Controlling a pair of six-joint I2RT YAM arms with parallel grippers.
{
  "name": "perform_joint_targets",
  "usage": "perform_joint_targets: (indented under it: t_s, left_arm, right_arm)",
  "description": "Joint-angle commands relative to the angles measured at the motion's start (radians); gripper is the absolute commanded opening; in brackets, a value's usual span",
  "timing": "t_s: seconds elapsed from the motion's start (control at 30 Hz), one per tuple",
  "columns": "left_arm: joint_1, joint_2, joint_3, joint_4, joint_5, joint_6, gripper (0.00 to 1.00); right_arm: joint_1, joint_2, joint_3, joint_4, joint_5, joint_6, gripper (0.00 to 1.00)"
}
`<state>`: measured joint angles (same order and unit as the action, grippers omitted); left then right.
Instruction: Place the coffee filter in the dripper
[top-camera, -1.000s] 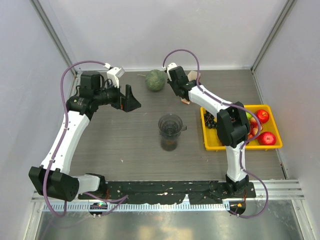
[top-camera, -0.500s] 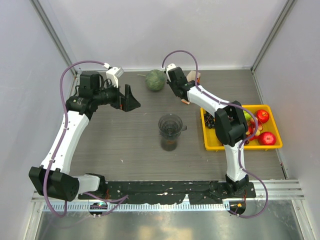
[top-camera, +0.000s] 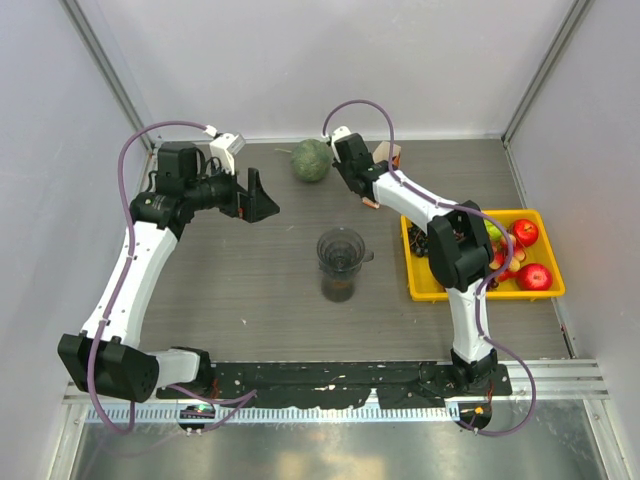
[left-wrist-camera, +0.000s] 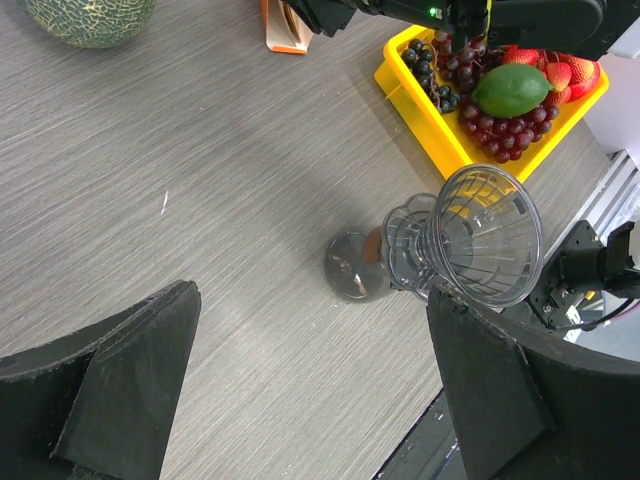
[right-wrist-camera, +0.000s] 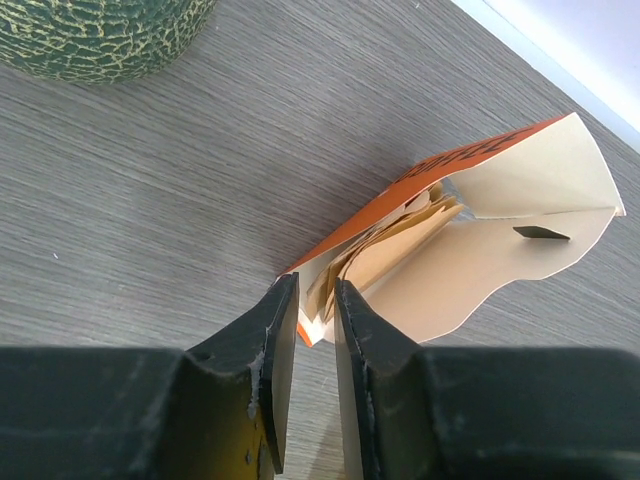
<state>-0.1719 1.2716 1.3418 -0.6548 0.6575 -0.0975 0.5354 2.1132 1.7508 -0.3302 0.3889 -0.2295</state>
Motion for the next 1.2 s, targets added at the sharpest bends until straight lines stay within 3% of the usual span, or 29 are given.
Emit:
perform_joint_targets:
  t_s: [0.0, 0.93, 1.03, 1.17]
  left_arm:
    - [0.008, -0.028, -0.001, 0.026, 0.028, 0.004, 1.0]
    - [0.009, -0.021, 0.005, 0.026, 0.033, -0.001, 1.0]
    - [0.009, -0.021, 0.005, 0.024, 0.033, 0.001, 1.0]
    - [0.009, -0.018, 0.007, 0.024, 0.034, 0.001, 1.0]
  right_arm:
    - [0.006, 0.007, 0.047, 0.04, 0.019, -0.004, 0.26]
    - [0.005, 0.028, 0.064, 0.043, 0.039, -0.014, 0.15]
    - [0.005, 0.024, 0.065, 0.042, 0.038, -0.014, 0.05]
    - [0.005, 0.01, 0.067, 0.039, 0.03, -0.013, 0.05]
